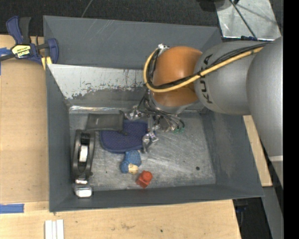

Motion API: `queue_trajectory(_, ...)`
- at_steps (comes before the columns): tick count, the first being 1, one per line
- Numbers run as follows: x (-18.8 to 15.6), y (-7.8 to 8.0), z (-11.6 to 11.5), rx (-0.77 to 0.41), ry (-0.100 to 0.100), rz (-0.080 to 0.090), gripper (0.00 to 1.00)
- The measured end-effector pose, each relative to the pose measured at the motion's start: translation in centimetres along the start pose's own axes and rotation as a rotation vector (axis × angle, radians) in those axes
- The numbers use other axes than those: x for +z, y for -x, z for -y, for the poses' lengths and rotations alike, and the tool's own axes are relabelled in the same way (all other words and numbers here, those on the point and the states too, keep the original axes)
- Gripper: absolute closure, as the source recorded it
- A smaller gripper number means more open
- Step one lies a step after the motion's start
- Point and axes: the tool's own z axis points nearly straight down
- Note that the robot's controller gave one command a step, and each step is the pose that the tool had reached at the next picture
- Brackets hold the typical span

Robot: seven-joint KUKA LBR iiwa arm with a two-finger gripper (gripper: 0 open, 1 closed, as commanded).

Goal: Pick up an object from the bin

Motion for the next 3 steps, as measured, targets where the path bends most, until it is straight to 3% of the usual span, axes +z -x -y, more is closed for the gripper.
queue_trajectory(1, -0.2, 0.3, 0.0, 0.004, -0.001, 0.014, 1.0)
queue_trajectory(2, -12.4, 0.9, 0.8, -0.208, -0.001, 0.006, 1.0)
queue_trajectory(3, -23.5, 2.1, -1.4, -0.581, 0.0, 0.005, 1.0)
